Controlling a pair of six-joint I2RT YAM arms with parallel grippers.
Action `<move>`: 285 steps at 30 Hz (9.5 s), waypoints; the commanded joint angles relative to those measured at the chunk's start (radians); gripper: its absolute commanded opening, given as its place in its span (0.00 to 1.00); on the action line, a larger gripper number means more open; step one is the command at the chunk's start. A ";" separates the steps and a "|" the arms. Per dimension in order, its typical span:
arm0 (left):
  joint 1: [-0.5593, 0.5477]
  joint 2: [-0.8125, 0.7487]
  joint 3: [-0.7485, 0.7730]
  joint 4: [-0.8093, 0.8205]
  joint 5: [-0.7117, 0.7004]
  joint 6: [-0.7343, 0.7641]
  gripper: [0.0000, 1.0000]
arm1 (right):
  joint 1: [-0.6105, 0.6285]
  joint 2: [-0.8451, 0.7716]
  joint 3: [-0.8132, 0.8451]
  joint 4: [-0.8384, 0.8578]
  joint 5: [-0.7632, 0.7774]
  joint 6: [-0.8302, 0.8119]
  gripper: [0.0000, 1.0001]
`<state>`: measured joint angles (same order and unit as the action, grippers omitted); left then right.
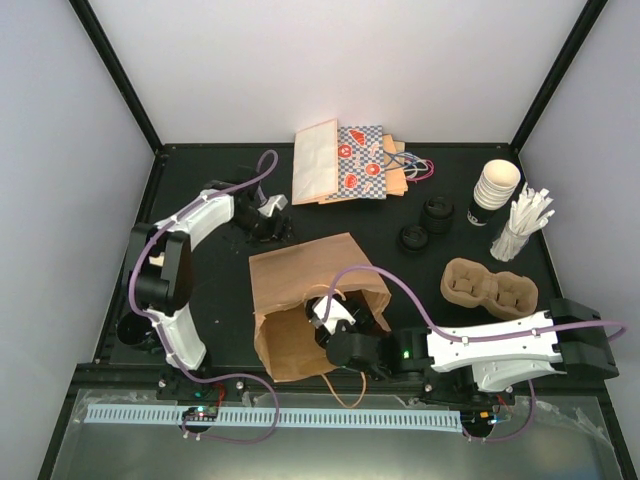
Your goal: Pack the takeout coffee
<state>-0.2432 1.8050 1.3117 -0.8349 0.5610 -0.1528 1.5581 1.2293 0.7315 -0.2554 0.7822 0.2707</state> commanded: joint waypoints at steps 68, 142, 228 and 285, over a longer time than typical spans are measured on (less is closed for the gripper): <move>-0.102 0.293 0.153 0.035 0.365 -0.012 0.67 | -0.159 0.086 -0.001 0.077 -0.015 -0.096 0.51; -0.169 0.140 -0.124 0.143 0.520 -0.016 0.46 | -0.278 0.114 -0.036 0.253 0.209 -0.186 0.50; -0.092 0.070 -0.007 0.057 0.406 -0.044 0.98 | -0.419 0.455 0.529 -0.713 -0.542 0.059 0.61; 0.120 -0.876 0.056 -0.131 -0.263 -0.101 0.99 | -0.459 0.308 1.292 -0.960 -0.420 -0.065 1.00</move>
<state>-0.1299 0.9730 1.3216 -0.9550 0.3912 -0.2649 1.1027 1.6203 1.9938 -1.2518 0.2890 0.2180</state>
